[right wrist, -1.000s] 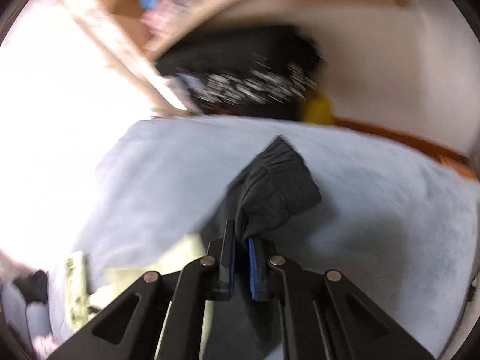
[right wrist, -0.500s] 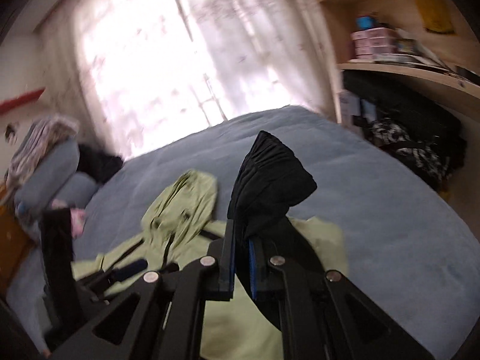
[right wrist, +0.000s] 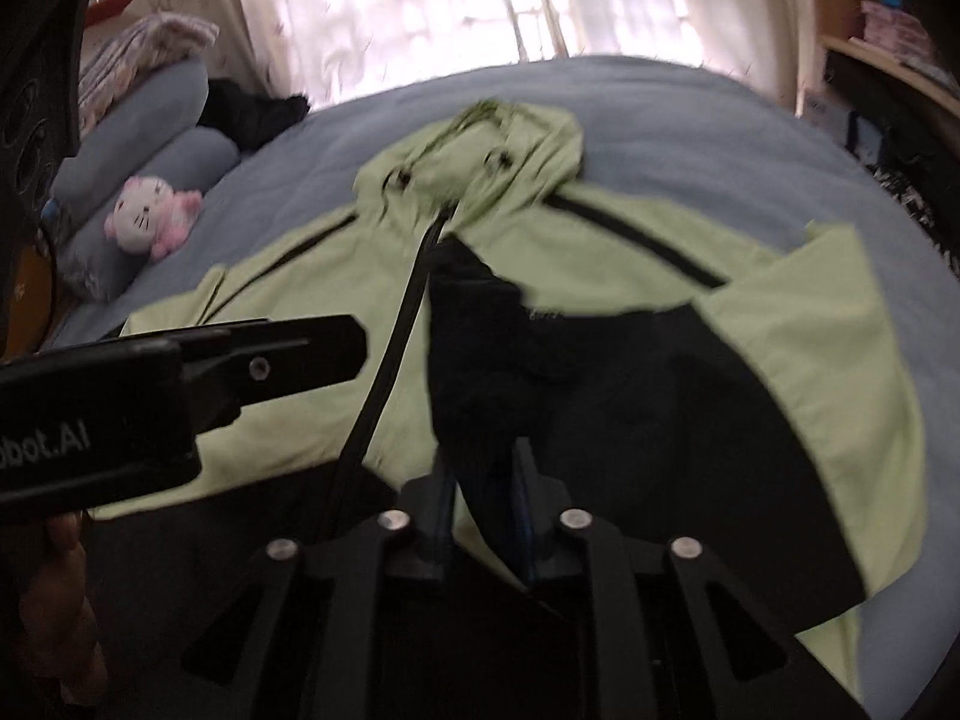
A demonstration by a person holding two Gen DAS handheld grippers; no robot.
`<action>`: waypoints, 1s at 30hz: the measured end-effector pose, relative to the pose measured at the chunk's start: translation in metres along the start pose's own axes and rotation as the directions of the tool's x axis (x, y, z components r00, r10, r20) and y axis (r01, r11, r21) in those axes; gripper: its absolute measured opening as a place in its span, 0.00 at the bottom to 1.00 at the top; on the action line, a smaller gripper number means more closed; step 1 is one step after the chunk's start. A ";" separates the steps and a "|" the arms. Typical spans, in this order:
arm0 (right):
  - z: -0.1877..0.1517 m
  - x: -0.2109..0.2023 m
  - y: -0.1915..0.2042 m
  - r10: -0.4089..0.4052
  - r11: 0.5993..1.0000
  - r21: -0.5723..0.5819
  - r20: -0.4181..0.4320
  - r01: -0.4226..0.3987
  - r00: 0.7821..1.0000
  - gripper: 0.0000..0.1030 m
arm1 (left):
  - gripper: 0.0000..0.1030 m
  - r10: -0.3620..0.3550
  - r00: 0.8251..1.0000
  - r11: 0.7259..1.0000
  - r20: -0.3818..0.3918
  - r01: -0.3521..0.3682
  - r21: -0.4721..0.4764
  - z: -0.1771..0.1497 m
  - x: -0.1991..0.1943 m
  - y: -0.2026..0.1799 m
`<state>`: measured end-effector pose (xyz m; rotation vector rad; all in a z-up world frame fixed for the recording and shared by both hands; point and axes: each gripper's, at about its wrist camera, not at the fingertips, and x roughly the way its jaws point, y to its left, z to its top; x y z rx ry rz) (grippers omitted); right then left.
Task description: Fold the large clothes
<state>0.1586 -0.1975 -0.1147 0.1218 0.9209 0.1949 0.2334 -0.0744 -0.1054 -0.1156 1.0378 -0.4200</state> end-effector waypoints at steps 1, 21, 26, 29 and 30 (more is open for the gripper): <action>-0.003 0.003 -0.001 0.016 1.000 0.003 -0.021 -0.016 1.000 0.32 | 0.54 -0.018 1.000 1.000 -0.014 0.018 -0.005 -0.003 0.004 0.003; -0.034 -0.019 -0.018 0.106 0.991 0.086 -0.040 -0.103 0.994 0.47 | 0.40 -0.251 0.955 0.965 -0.158 0.235 -0.116 -0.020 0.056 0.014; -0.041 -0.038 -0.037 0.087 0.991 0.107 -0.028 -0.083 0.996 0.47 | 0.19 -0.210 0.962 0.975 -0.175 0.192 -0.111 -0.017 0.070 -0.005; -0.046 -0.055 -0.056 0.049 0.991 0.126 -0.021 -0.046 0.999 0.47 | 0.14 -0.188 0.974 0.981 -0.128 0.180 -0.070 -0.006 0.057 -0.022; -0.047 -0.061 -0.065 0.030 0.991 0.133 -0.021 -0.027 0.999 0.47 | 0.12 -0.184 0.977 0.982 -0.105 0.179 -0.057 0.000 0.049 -0.028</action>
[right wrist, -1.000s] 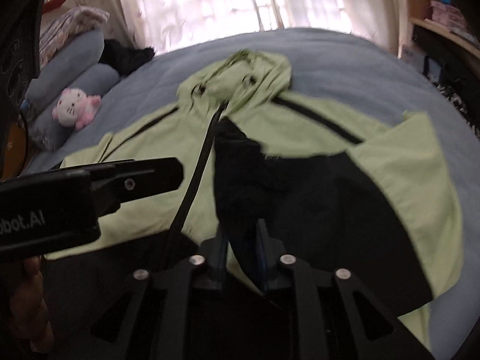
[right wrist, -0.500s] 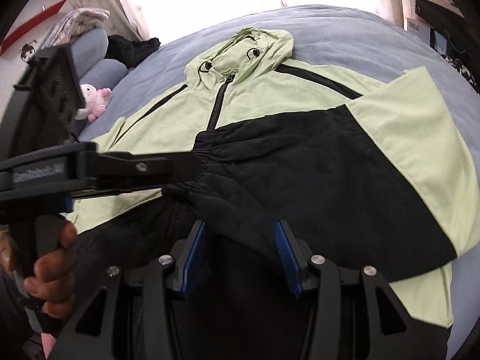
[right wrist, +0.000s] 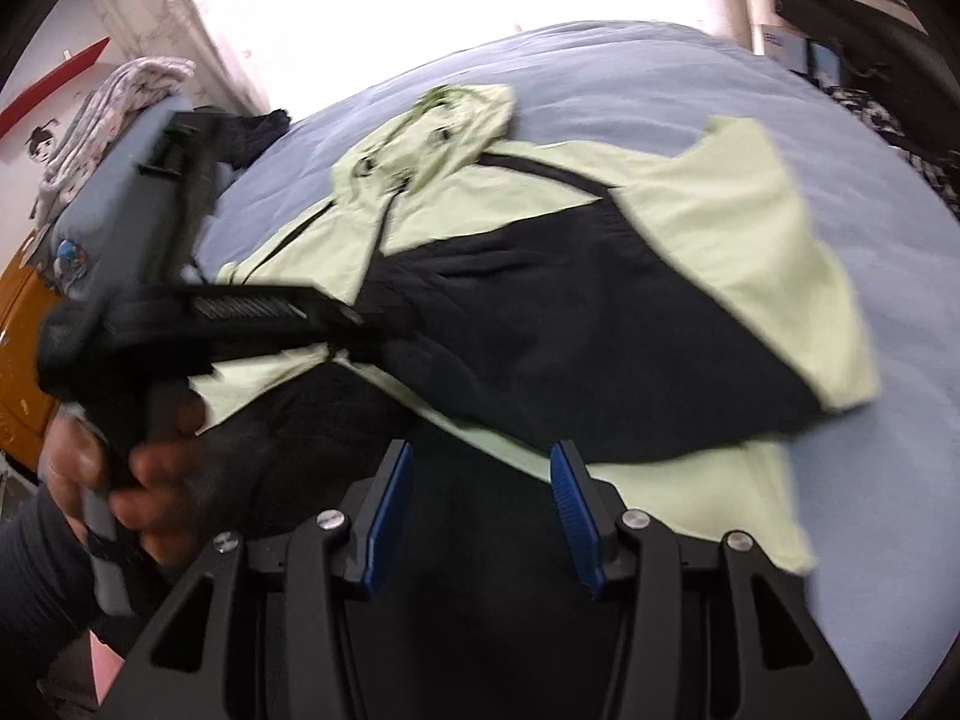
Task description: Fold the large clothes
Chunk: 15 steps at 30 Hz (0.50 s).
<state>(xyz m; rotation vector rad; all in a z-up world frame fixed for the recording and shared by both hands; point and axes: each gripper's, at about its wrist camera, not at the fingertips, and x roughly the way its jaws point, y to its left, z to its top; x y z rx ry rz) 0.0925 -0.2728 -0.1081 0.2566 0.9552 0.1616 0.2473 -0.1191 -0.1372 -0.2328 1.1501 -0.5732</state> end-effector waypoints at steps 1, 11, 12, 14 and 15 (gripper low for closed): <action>0.000 -0.004 -0.006 -0.013 1.000 0.006 0.002 0.013 1.000 0.47 | 0.10 0.001 1.000 1.000 0.020 -0.001 0.006 0.005 -0.006 -0.004; 0.008 -0.005 -0.103 -0.124 0.971 0.205 -0.011 0.124 0.992 0.62 | 0.05 0.015 0.959 0.999 0.282 -0.027 0.038 0.081 -0.116 -0.054; 0.012 0.002 -0.106 -0.136 0.970 0.200 -0.016 0.136 0.991 0.62 | 0.05 0.022 0.955 0.999 0.295 -0.035 0.040 0.088 -0.124 -0.055; 0.018 0.014 -0.108 -0.134 0.971 0.197 -0.031 0.137 0.991 0.62 | 0.05 0.035 0.950 0.998 0.311 -0.049 0.039 0.096 -0.137 -0.056; 0.022 0.019 -0.109 -0.123 0.973 0.195 -0.032 0.127 0.992 0.62 | 0.05 0.049 0.945 0.997 0.323 -0.064 0.037 0.101 -0.143 -0.056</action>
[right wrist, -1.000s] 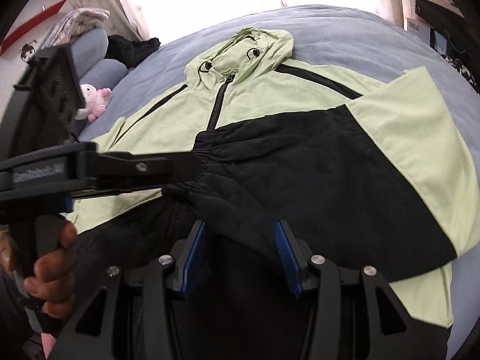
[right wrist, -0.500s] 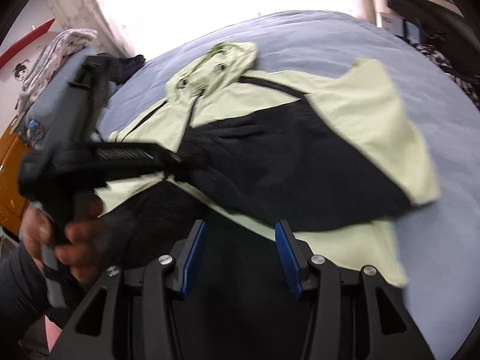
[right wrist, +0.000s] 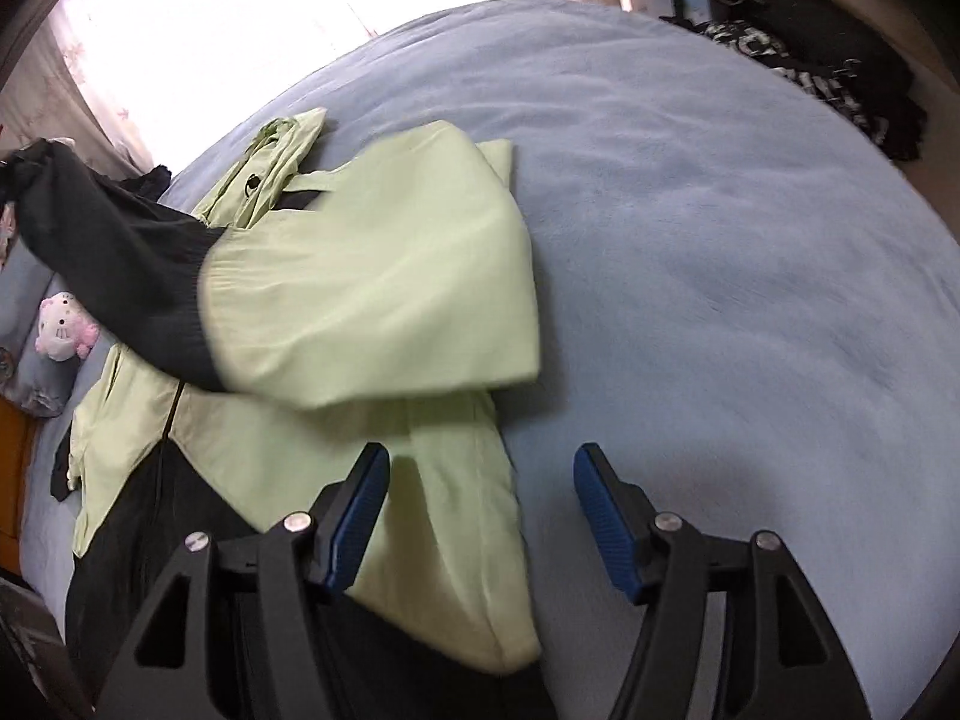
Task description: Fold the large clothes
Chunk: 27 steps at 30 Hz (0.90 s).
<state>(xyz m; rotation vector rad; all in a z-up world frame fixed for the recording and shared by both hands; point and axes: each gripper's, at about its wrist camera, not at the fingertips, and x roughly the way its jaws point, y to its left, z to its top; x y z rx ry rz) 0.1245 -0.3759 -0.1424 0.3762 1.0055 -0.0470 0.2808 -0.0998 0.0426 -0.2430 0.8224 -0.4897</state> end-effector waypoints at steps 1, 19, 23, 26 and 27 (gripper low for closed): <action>0.005 0.005 0.000 0.005 1.000 -0.001 0.001 -0.005 1.000 0.62 | 0.05 0.008 1.000 1.000 0.007 -0.008 -0.002 0.004 -0.003 0.002; 0.033 0.007 0.032 -0.054 0.985 -0.161 0.094 0.069 0.994 0.14 | 0.05 0.226 0.973 0.970 0.046 -0.220 -0.106 0.002 -0.005 0.129; 0.021 0.028 0.019 -0.092 0.984 -0.151 0.004 0.091 0.996 0.15 | 0.05 0.242 0.969 0.966 -0.059 -0.246 -0.075 -0.049 0.012 0.166; 0.017 0.036 0.012 -0.080 0.988 -0.131 -0.029 0.076 0.996 0.16 | 0.05 0.260 0.946 0.958 -0.194 -0.278 -0.072 -0.098 0.036 0.198; 0.019 0.035 0.012 -0.082 0.988 -0.135 -0.030 0.077 0.996 0.20 | 0.06 0.254 0.941 0.958 -0.223 -0.276 -0.073 -0.107 0.041 0.203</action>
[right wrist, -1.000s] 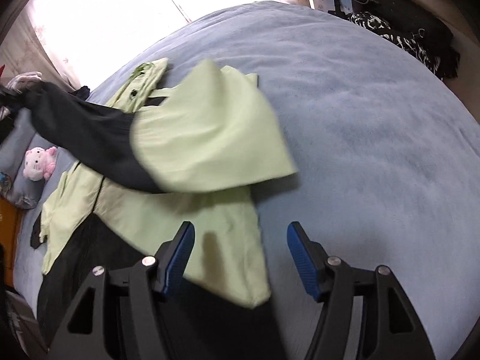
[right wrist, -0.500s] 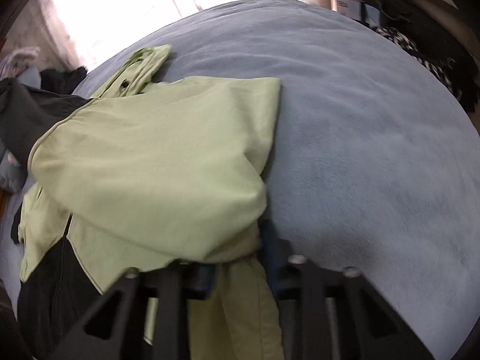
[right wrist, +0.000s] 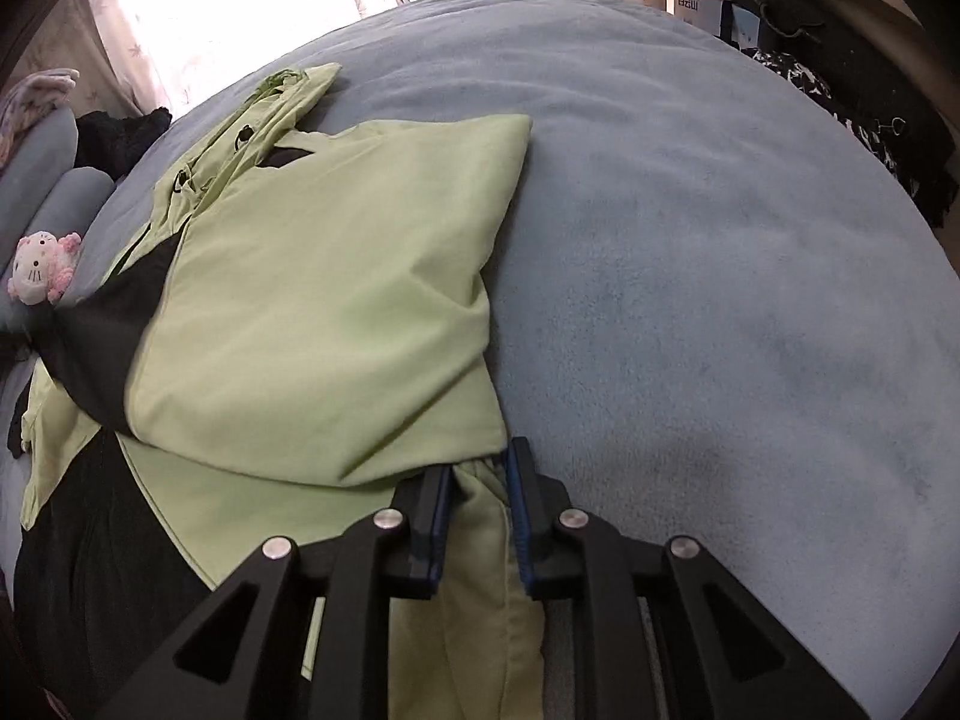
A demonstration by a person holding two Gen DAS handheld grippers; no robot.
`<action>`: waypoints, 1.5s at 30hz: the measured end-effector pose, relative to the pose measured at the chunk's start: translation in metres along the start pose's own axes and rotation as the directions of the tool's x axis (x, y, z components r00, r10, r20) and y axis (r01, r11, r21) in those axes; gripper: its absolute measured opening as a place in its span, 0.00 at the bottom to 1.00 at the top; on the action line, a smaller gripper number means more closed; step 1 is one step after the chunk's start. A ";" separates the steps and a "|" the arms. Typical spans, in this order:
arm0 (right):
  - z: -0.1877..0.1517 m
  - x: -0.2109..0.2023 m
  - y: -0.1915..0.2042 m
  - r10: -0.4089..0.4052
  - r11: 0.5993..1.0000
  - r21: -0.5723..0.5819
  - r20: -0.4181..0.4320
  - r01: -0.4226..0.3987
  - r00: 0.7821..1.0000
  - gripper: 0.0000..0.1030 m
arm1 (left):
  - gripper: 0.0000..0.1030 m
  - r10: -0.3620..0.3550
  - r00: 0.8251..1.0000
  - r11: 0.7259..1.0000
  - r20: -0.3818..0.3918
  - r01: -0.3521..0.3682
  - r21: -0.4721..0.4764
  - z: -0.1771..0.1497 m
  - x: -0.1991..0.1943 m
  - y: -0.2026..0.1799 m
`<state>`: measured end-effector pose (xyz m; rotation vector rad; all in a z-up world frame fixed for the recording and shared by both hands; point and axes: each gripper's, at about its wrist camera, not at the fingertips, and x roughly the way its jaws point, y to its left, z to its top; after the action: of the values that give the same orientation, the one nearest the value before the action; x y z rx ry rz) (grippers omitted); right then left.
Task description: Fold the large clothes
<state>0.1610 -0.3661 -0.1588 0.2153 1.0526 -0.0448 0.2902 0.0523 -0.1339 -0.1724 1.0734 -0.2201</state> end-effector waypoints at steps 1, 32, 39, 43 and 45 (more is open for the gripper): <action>0.001 -0.001 0.000 0.000 1.000 -0.006 -0.008 0.000 1.000 0.20 | 0.06 -0.017 0.999 1.000 -0.040 0.017 -0.003 -0.009 0.010 0.008; 0.149 0.041 -0.016 0.053 0.989 0.130 0.093 -0.065 0.994 0.01 | 0.00 -0.006 1.000 0.998 0.027 0.004 0.056 0.055 0.053 0.002; 0.142 0.068 -0.008 -0.074 0.996 0.053 0.009 0.073 0.997 0.06 | 0.00 0.111 0.994 0.993 0.011 -0.111 0.031 0.048 0.071 0.013; 0.139 0.034 -0.010 0.013 0.991 0.129 0.077 -0.023 0.997 0.34 | 0.01 0.111 0.994 0.993 0.018 -0.112 0.030 0.051 0.056 0.010; 0.134 0.016 -0.004 0.032 0.988 0.146 0.117 -0.049 0.993 0.41 | 0.05 0.123 0.991 0.991 0.046 -0.125 0.047 0.053 0.042 0.002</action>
<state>0.2836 -0.3952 -0.1094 0.3649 0.9308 -0.0982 0.3562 0.0454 -0.1457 -0.0648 1.0312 -0.1310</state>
